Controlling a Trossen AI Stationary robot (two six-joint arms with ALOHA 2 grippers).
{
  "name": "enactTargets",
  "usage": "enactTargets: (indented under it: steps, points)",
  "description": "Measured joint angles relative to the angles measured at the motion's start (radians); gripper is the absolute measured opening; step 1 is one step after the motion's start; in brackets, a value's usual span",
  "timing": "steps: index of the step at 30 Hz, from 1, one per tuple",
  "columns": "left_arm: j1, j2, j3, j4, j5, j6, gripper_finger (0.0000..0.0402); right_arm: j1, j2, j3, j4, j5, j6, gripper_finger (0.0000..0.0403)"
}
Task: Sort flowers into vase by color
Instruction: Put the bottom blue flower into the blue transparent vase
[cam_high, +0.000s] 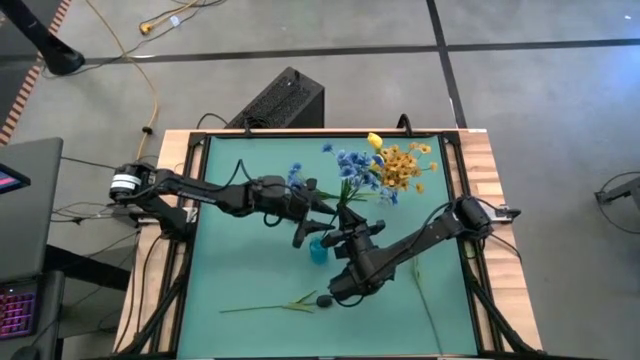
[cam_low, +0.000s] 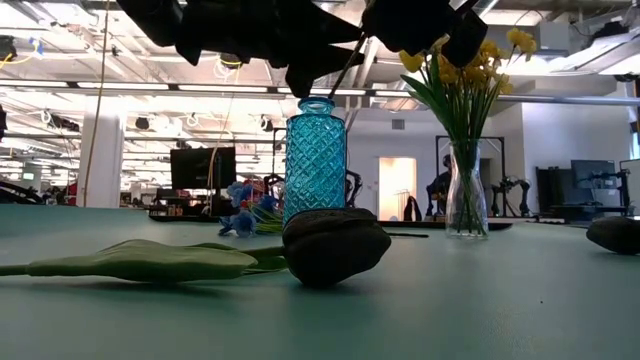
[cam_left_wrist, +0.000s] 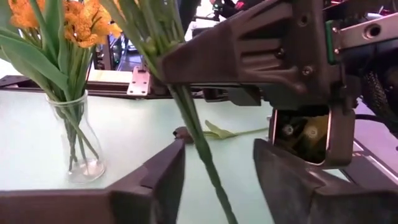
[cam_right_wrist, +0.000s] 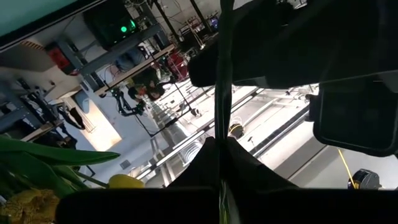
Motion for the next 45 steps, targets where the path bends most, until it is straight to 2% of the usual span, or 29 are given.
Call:
enactTargets:
  steps: [10,20,25,31,34,38,40,42,45]
  points:
    - [0.001,0.0,0.0,0.005,-0.008,0.055,0.0015,0.002,0.0,0.0,0.007,-0.005,0.002,0.0039]
    - [0.001,0.001,-0.001,0.025,-0.055,0.055,0.0007,-0.017,-0.002,0.001,0.025,-0.047,0.0,0.0078]
    - [0.006,-0.002,-0.001,0.053,-0.065,0.062,0.0005,-0.015,-0.002,0.001,0.028,-0.101,0.02,0.0124]
    - [0.053,-0.032,-0.001,0.058,-0.086,0.071,0.0005,-0.009,-0.002,0.001,0.025,-0.112,0.317,0.0205]
    - [0.092,-0.061,0.001,0.065,-0.132,0.074,0.0005,0.017,-0.001,0.0,0.017,-0.159,0.403,0.0232]
    - [0.141,-0.103,0.001,0.059,-0.172,0.074,0.0004,0.054,-0.001,0.0,0.015,-0.195,0.488,0.0241]
    - [0.164,-0.126,-0.002,0.055,-0.174,0.064,0.0004,0.068,-0.001,0.0,0.017,-0.259,0.583,0.0238]
    - [0.18,-0.15,-0.002,0.068,-0.156,0.058,0.0004,0.077,-0.002,0.0,0.002,-0.35,0.75,0.0232]
    - [0.187,-0.186,-0.012,0.133,-0.059,0.055,0.0004,0.088,-0.014,0.0,-0.063,-0.501,1.061,0.0222]
